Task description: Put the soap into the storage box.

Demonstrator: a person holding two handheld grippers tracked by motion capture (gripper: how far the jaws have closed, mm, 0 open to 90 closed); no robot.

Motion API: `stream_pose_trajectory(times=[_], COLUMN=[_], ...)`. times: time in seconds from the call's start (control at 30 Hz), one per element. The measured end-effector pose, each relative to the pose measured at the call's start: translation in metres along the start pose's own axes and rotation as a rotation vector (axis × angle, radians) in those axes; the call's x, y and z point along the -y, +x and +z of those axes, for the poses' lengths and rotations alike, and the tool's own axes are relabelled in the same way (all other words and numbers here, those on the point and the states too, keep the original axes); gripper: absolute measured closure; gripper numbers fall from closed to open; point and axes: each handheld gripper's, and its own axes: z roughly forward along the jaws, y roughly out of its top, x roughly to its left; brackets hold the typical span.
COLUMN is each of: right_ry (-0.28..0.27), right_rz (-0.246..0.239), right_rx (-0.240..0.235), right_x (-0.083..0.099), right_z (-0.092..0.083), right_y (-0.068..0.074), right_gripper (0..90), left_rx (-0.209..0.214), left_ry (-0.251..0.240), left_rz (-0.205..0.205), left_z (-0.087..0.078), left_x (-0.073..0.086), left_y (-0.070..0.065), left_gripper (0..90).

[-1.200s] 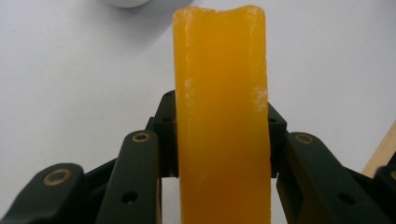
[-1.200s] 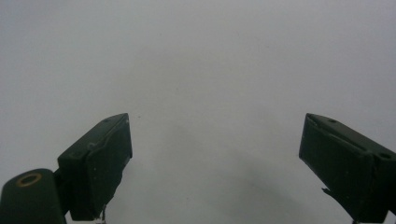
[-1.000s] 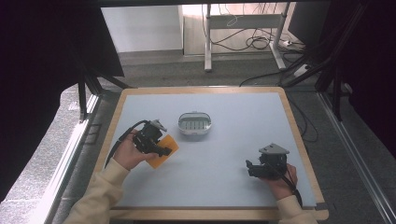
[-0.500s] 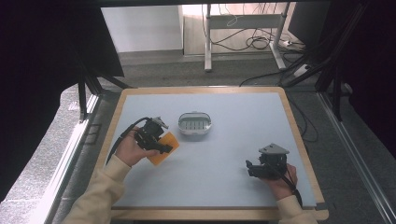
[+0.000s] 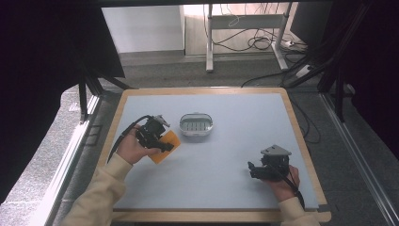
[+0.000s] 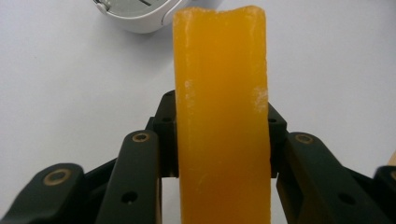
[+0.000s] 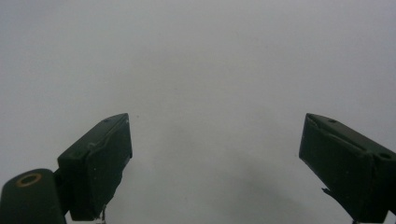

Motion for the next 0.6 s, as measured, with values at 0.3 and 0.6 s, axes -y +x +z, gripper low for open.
stream_pose_trajectory(times=[0.3,0.6], right_ry=[0.004,0.006], right_rz=[-0.004,-0.005], right_rx=[0.002,0.003], right_x=[0.0001,0.0002], right_z=[0.0002,0.0001], right_y=[0.0005,0.0004], right_gripper=[9.8,9.8], left_rx=[-0.003,-0.012], left_ry=[-0.007,-0.001], left_rz=[0.007,0.017], left_z=[-0.0008,0.0008], left_x=[-0.0051,-0.0086], left_y=[-0.0004,0.0015], left_gripper=[61.7,61.7])
